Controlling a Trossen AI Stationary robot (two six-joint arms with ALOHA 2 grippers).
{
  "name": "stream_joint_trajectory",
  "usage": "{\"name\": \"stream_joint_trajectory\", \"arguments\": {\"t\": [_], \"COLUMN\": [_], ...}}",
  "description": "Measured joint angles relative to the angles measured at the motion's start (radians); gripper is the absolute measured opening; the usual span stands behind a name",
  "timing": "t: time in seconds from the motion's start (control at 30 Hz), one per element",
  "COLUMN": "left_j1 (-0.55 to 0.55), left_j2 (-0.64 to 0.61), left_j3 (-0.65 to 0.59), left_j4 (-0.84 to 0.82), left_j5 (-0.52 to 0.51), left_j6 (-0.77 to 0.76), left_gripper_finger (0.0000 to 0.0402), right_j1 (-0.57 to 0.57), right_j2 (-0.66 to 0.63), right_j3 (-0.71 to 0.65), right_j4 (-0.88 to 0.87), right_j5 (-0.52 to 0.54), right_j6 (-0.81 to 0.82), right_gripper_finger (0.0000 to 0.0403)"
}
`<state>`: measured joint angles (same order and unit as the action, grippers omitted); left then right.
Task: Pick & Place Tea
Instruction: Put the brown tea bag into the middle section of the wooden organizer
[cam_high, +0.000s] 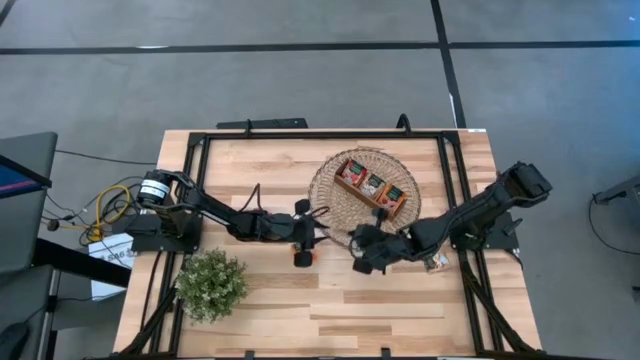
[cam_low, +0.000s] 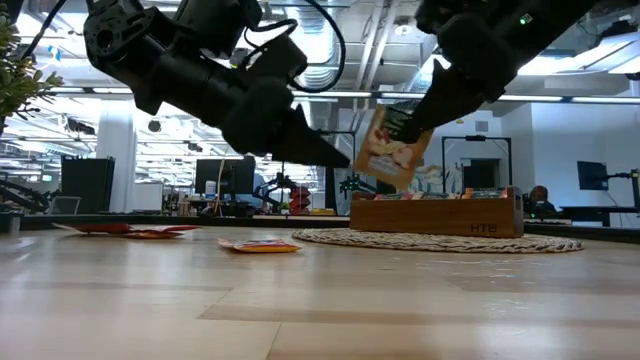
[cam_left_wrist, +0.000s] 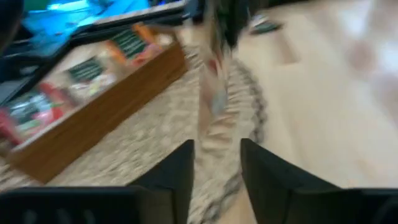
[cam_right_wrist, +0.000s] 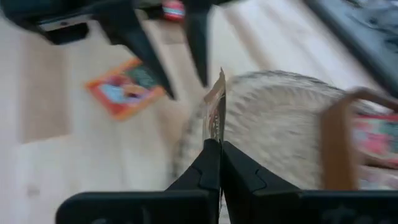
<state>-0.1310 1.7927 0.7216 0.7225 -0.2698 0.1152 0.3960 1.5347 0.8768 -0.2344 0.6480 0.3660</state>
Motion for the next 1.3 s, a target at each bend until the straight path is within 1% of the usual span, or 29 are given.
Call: {"name": "stream_joint_trajectory", "arguments": {"t": [0.07,0.13,0.27,0.37,0.47,0.57,0.7,0.9,1.03,1.23,1.3], "left_j1": [0.000,0.000,0.000,0.000,0.000,0.000,0.000,0.000,0.000,0.000,0.000], "left_j2": [0.000,0.000,0.000,0.000,0.000,0.000,-0.001,-0.001,-0.001,-0.001,-0.002], "left_j3": [0.000,0.000,0.000,0.000,0.000,0.000,0.000,0.000,0.000,0.000,0.000], "left_j4": [-0.025,-0.044,-0.046,-0.047,-0.047,-0.048,-0.048,-0.048,-0.048,-0.048,-0.048], "left_j5": [-0.055,-0.086,-0.090,-0.089,-0.089,-0.089,-0.087,-0.087,-0.087,-0.087,-0.087], "left_j6": [0.005,0.005,0.005,0.005,0.005,0.005,0.004,0.003,0.001,0.000,0.000], "left_gripper_finger": [0.0145,0.0160,0.0169,0.0169,0.0169,0.0170,0.0170,0.0170,0.0170,0.0170,0.0170], "right_j1": [-0.013,-0.035,-0.121,-0.205,-0.287,-0.349,-0.399,-0.439,-0.459,-0.490,-0.501], "right_j2": [-0.040,-0.088,-0.188,-0.244,-0.283,-0.304,-0.305,-0.303,-0.303,-0.273,-0.242], "right_j3": [0.000,0.000,0.000,-0.007,-0.045,-0.078,-0.103,-0.105,-0.105,-0.108,-0.105], "right_j4": [-0.070,-0.136,-0.256,-0.305,-0.310,-0.314,-0.314,-0.299,-0.299,-0.273,-0.247], "right_j5": [0.034,0.054,0.047,-0.015,-0.061,-0.074,-0.073,-0.080,-0.124,-0.142,-0.188], "right_j6": [0.009,0.009,-0.001,-0.028,-0.042,-0.052,-0.061,-0.078,-0.078,-0.094,-0.111], "right_gripper_finger": [0.0001,0.0001,0.0001,0.0000,0.0000,0.0000,0.0000,0.0000,0.0000,0.0000,0.0000]}}
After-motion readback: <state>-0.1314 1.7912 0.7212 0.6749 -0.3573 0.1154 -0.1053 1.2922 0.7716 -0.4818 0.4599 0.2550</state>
